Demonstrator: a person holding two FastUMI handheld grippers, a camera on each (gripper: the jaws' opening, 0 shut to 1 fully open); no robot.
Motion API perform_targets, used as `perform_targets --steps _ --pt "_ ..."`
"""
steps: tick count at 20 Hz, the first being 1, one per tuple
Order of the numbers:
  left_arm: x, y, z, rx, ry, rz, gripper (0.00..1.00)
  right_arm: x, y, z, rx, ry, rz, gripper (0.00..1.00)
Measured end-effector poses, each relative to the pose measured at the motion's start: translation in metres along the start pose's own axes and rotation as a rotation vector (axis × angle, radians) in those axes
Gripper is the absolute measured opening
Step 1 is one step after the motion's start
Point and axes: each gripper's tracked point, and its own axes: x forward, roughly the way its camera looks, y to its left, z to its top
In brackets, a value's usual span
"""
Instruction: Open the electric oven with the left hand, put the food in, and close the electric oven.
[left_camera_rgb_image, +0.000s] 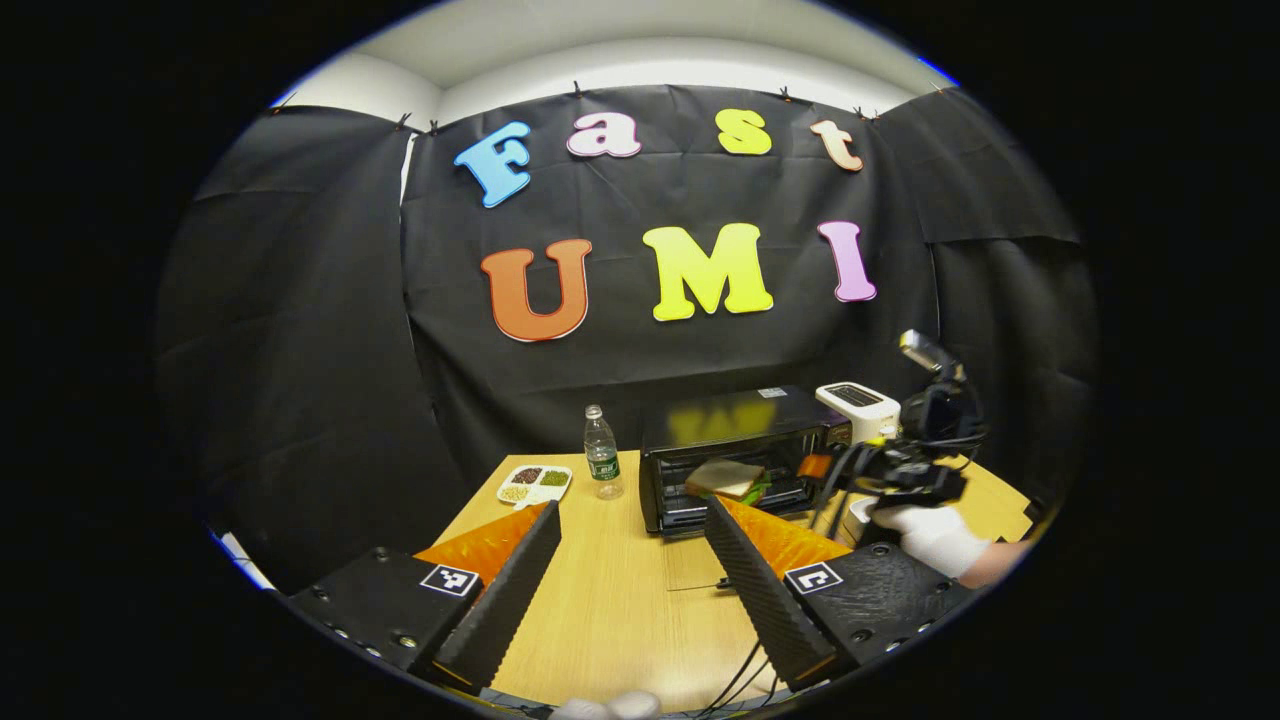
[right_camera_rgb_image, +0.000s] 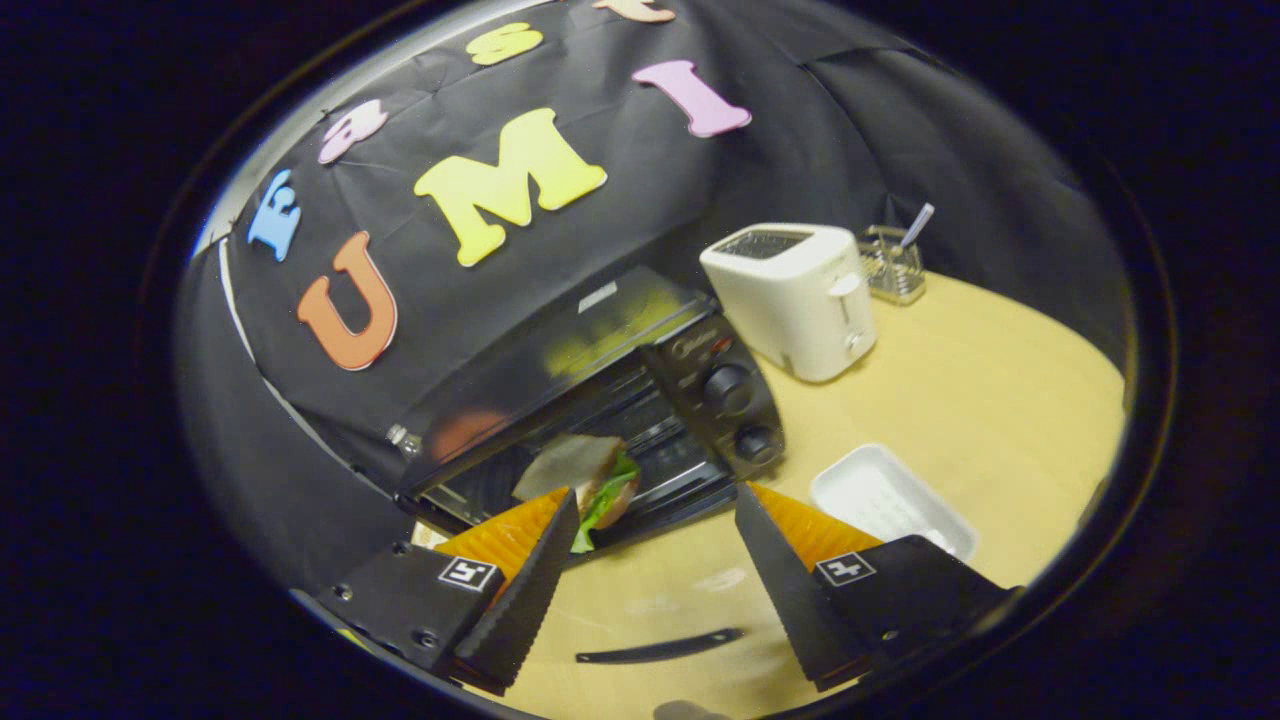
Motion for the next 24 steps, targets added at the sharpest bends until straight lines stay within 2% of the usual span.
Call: perform_targets --steps 4,8,9,10,15,22,23,24 --pt "0.010 -0.015 -0.015 -0.018 0.016 0.005 0.95 -0.070 -0.047 0.048 -0.135 -0.050 -0.024 1.00" --pt "0.028 -0.039 -0.053 -0.049 0.080 0.006 0.95 -0.126 -0.095 0.084 -0.261 -0.103 -0.069 1.00" --pt "0.033 -0.048 -0.065 -0.062 0.101 -0.001 0.95 -0.137 -0.105 0.087 -0.279 -0.103 -0.076 0.89" --pt "0.038 -0.056 -0.075 -0.071 0.122 -0.005 0.96 -0.147 -0.115 0.090 -0.291 -0.105 -0.084 1.00" --pt "0.068 -0.105 -0.135 -0.100 0.228 -0.044 0.96 -0.190 -0.155 0.102 -0.408 -0.107 -0.125 1.00" --pt "0.105 -0.159 -0.200 -0.077 0.337 -0.107 0.96 -0.230 -0.191 0.118 -0.443 -0.119 -0.173 1.00" --pt "0.109 -0.161 -0.206 -0.079 0.350 -0.108 0.96 -0.234 -0.196 0.119 -0.443 -0.117 -0.184 0.91" --pt "0.113 -0.164 -0.211 -0.074 0.356 -0.105 1.00 -0.236 -0.201 0.120 -0.440 -0.111 -0.194 0.91"
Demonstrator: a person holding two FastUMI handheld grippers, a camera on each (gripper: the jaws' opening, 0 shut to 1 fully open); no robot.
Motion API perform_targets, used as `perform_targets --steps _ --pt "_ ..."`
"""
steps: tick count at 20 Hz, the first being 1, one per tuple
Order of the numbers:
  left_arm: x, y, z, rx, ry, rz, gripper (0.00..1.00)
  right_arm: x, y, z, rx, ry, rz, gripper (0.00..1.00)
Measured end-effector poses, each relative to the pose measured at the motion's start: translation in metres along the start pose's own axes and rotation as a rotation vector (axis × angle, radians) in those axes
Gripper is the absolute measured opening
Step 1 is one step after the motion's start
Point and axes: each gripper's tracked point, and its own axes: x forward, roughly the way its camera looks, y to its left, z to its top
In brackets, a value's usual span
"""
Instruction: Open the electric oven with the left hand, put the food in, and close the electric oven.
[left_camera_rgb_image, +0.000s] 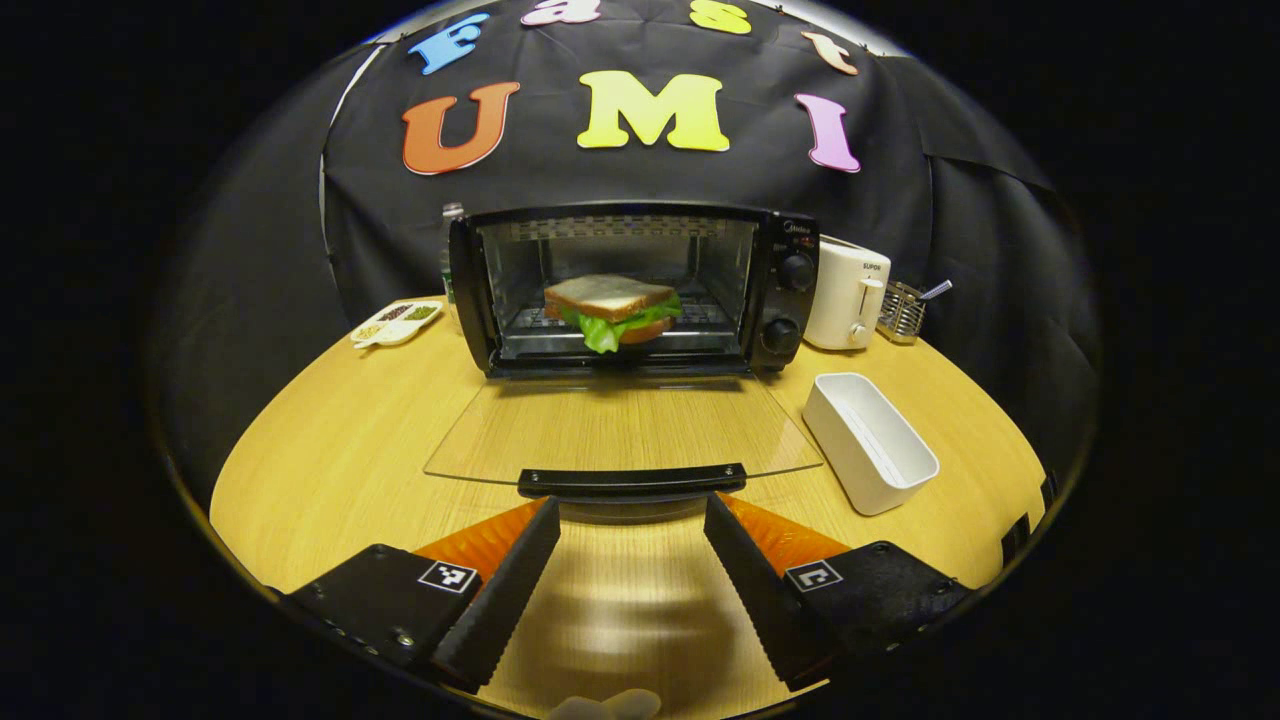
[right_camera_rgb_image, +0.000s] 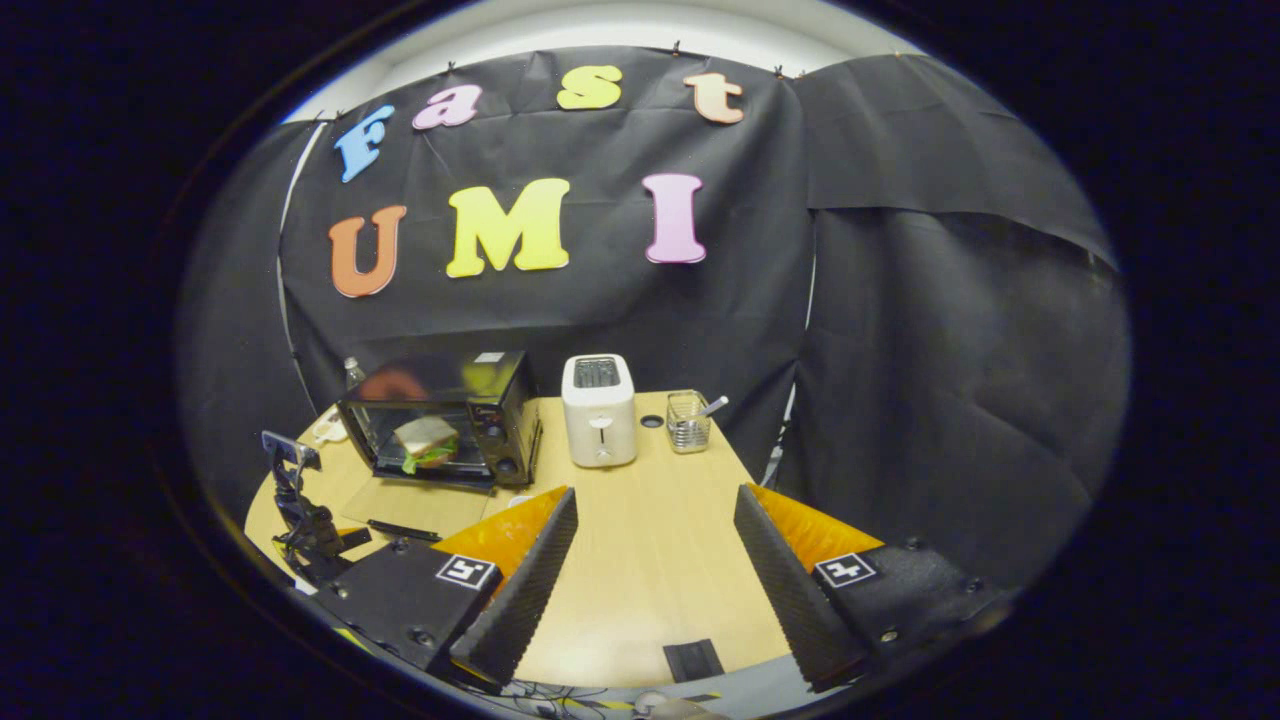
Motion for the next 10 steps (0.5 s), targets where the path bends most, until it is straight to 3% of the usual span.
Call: perform_targets --steps 1,3,4,5,6,7,10 --pt "0.004 -0.001 -0.002 0.005 0.005 0.005 0.96 0.000 -0.005 -0.003 0.006 0.005 -0.011 0.91" --pt "0.010 -0.001 -0.002 0.008 0.007 0.008 1.00 0.000 -0.013 -0.008 0.018 0.019 -0.025 0.91" --pt "0.015 -0.001 -0.004 0.009 0.011 0.008 1.00 0.000 -0.016 -0.011 0.022 0.027 -0.033 1.00" --pt "0.018 0.001 -0.005 0.012 0.017 0.015 0.96 0.002 -0.018 -0.013 0.025 0.034 -0.037 1.00" --pt "0.021 0.003 -0.008 0.012 0.026 0.018 0.96 0.002 -0.019 -0.016 0.031 0.042 -0.039 0.91" --pt "0.023 0.003 -0.007 0.012 0.027 0.024 0.96 0.003 -0.018 -0.017 0.033 0.047 -0.038 1.00" --pt "0.026 0.006 -0.005 0.008 0.035 0.025 0.95 0.007 -0.016 -0.019 0.023 0.054 -0.038 1.00"
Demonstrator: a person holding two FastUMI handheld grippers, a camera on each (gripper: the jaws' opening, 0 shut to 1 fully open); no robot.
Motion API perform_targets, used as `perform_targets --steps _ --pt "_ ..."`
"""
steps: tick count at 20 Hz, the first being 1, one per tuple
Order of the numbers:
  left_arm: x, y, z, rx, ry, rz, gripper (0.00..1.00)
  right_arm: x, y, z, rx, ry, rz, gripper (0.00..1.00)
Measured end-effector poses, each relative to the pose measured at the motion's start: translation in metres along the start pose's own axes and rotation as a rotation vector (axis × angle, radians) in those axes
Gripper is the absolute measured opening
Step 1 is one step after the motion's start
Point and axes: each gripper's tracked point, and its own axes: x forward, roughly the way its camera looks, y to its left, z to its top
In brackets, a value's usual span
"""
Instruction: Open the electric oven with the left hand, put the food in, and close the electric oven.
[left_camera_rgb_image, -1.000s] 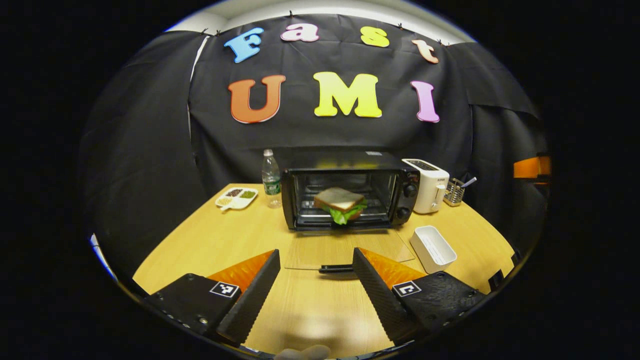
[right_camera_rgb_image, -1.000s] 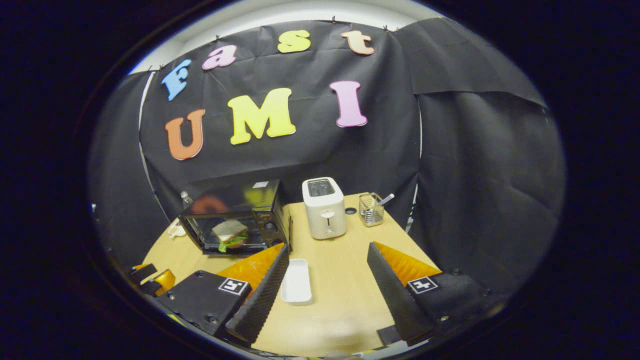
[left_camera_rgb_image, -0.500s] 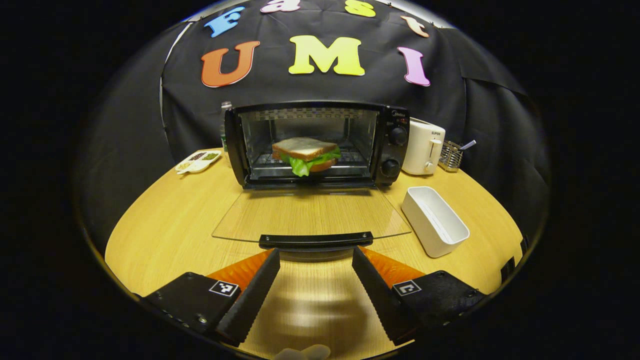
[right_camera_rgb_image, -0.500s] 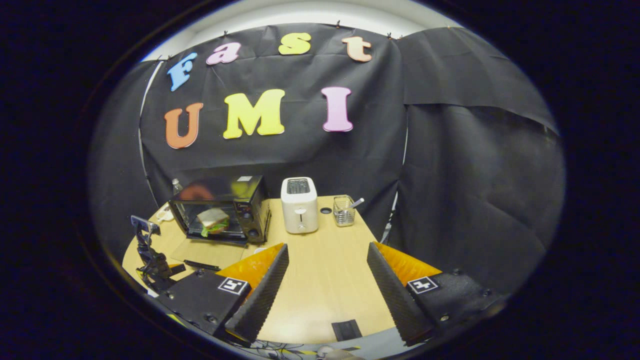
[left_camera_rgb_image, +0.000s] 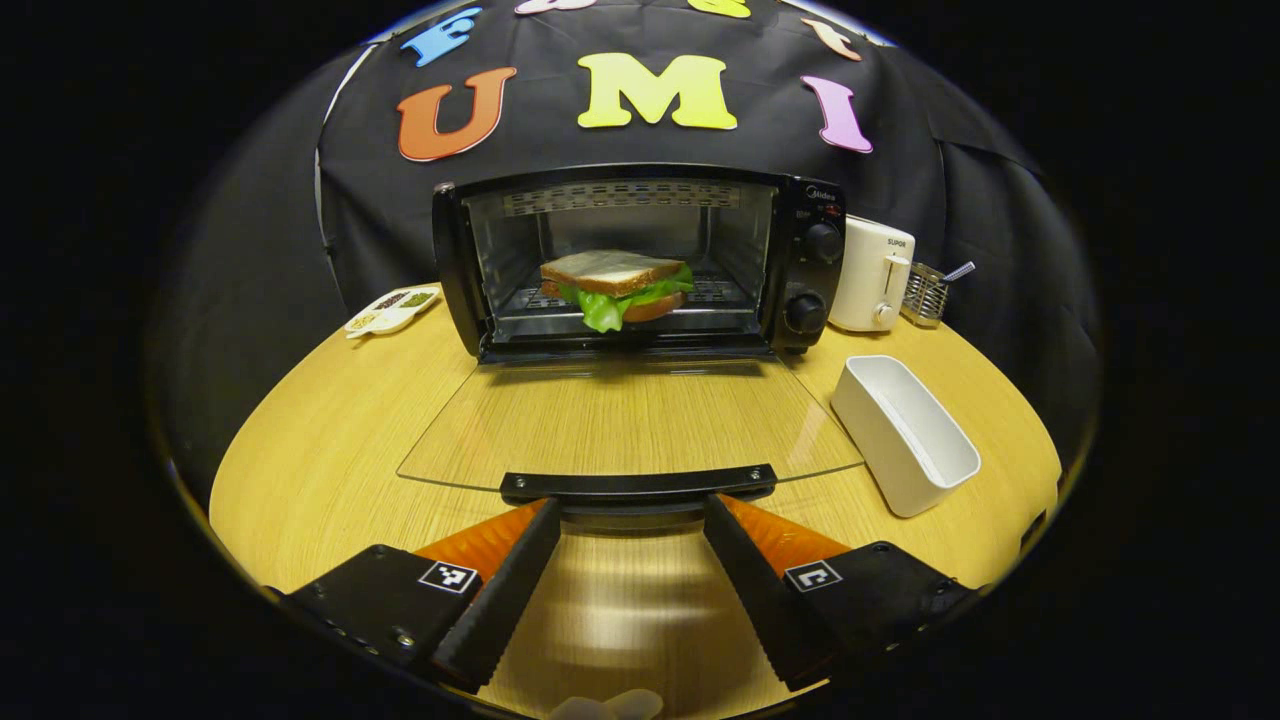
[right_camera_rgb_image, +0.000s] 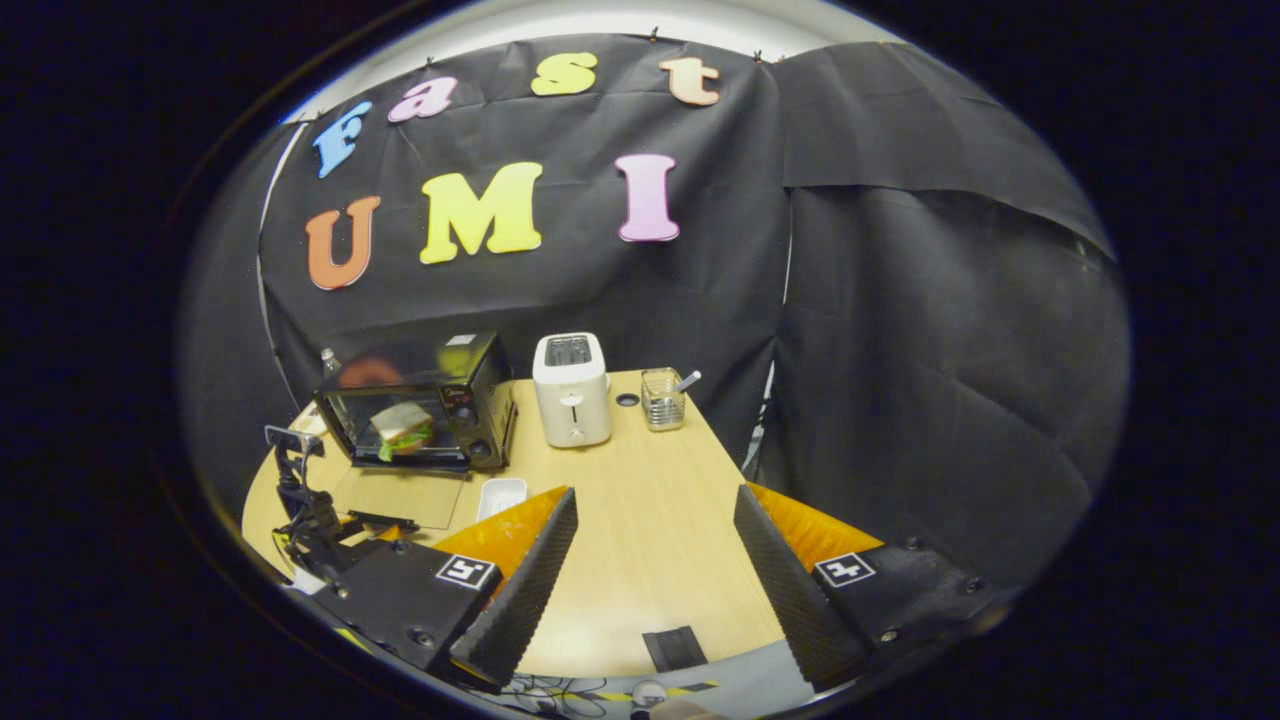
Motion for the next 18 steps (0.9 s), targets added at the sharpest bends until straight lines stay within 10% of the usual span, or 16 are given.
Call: perform_targets --steps 18 --pt "-0.024 0.001 0.086 -0.009 -0.122 -0.009 0.96 0.025 0.022 0.023 0.007 -0.023 0.054 1.00"
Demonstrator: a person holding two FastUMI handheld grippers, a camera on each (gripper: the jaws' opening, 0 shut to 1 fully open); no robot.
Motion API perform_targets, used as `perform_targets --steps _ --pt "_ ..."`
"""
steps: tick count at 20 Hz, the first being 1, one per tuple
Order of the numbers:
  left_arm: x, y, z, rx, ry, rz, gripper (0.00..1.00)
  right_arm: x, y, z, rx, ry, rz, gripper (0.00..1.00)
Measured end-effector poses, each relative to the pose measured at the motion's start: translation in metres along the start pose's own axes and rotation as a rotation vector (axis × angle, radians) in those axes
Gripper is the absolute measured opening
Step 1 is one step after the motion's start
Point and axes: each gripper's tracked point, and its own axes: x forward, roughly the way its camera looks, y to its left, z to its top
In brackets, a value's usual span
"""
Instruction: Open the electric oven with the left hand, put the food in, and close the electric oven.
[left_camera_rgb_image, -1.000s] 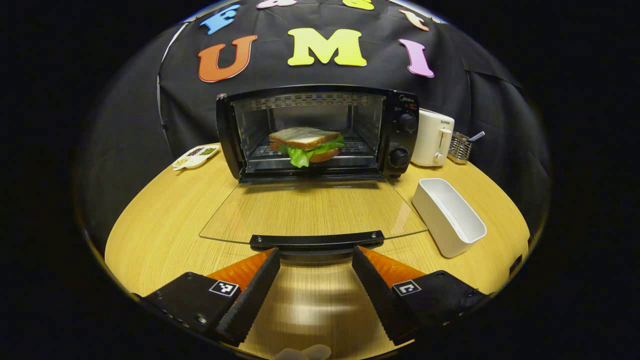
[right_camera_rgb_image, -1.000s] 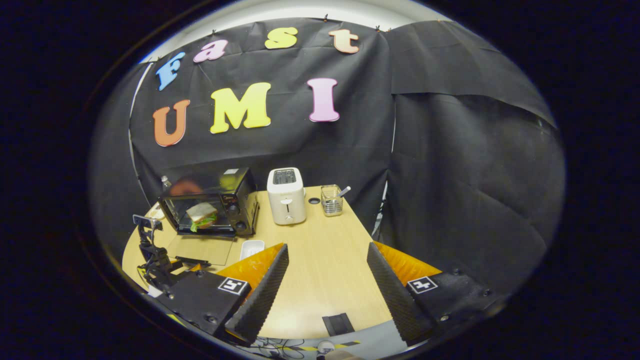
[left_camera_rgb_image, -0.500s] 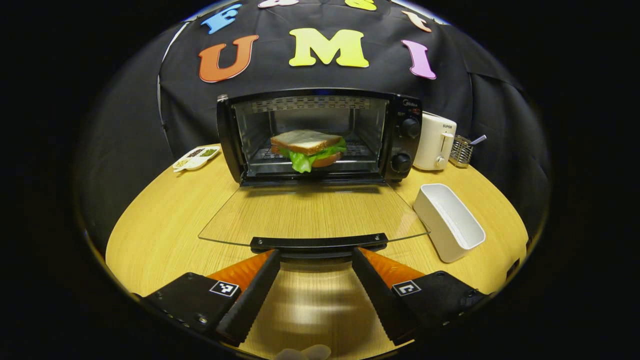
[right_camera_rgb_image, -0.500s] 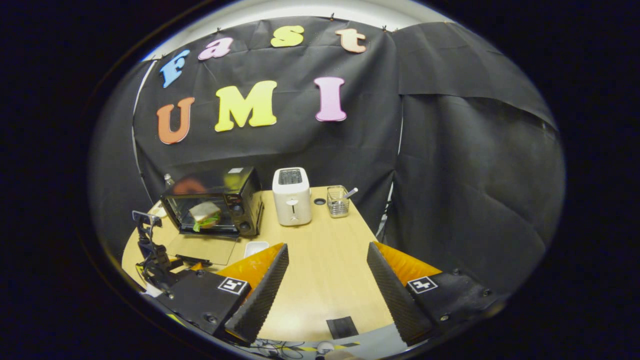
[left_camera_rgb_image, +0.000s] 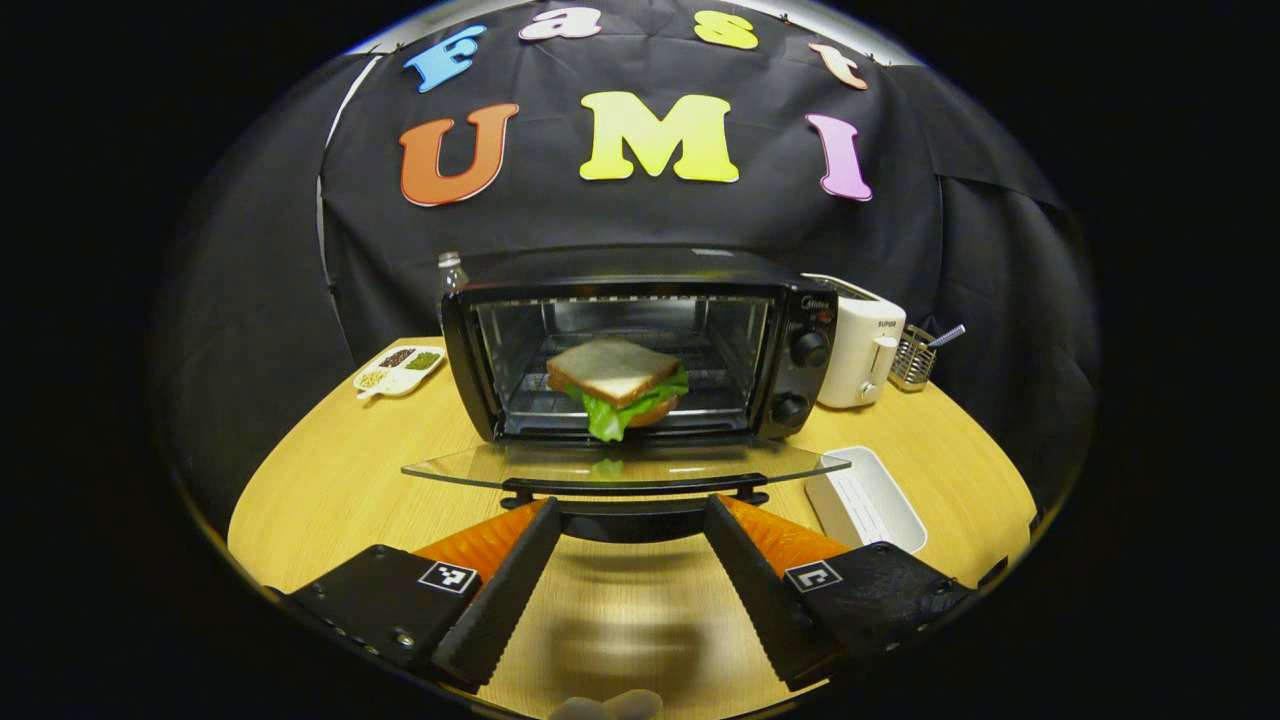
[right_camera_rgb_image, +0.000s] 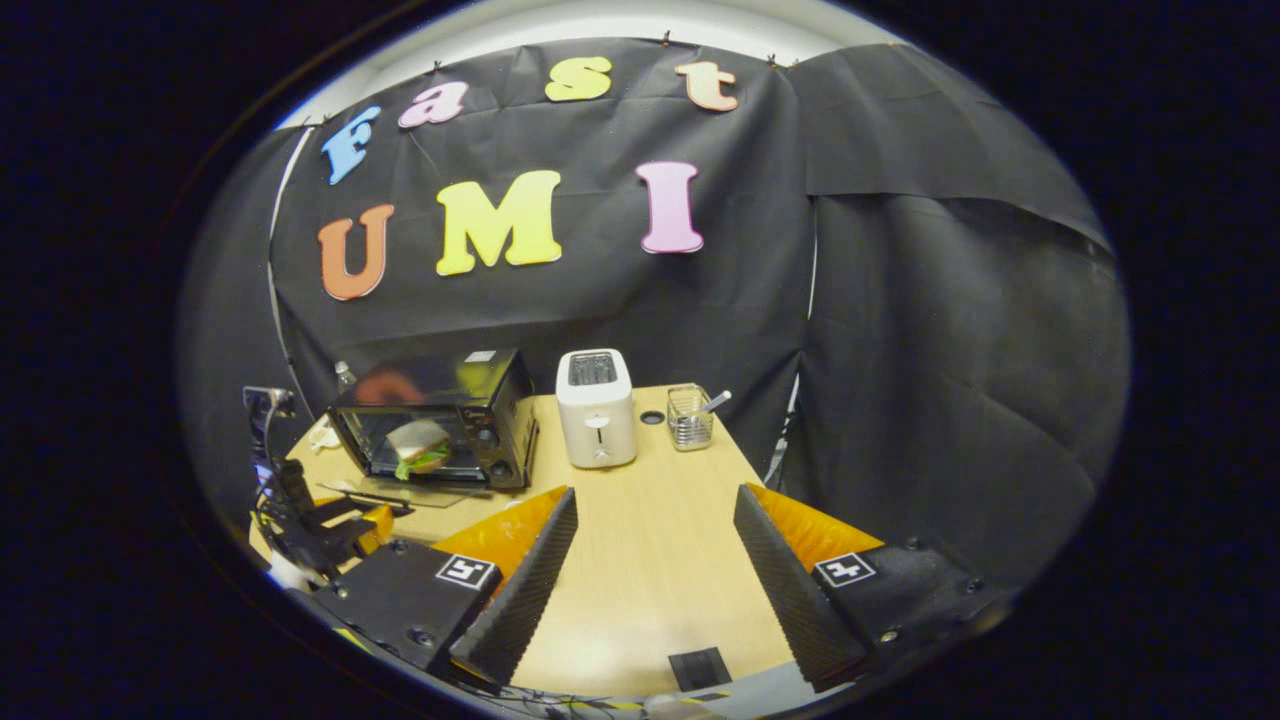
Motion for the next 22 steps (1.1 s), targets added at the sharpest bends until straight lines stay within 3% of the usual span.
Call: perform_targets --steps 5,6,7,8,9,22 --pt "0.006 0.001 0.035 0.019 -0.049 0.003 0.96 0.005 -0.004 0.001 0.021 0.004 -0.004 1.00" --pt "0.010 0.001 0.042 0.022 -0.060 0.005 0.98 0.007 -0.005 0.002 0.023 0.003 -0.006 0.91" --pt "0.014 0.001 0.048 0.025 -0.064 0.007 0.98 0.007 -0.006 0.002 0.024 0.004 -0.008 1.00" --pt "0.018 0.000 0.053 0.021 -0.068 0.009 0.98 0.008 -0.007 0.004 0.025 0.003 -0.007 0.91" --pt "0.023 0.002 0.061 0.025 -0.079 0.010 0.98 0.010 -0.008 0.004 0.023 0.003 -0.009 1.00" --pt "0.029 0.003 0.084 -0.001 -0.100 0.032 0.98 0.015 -0.009 0.016 0.007 -0.005 0.000 1.00"
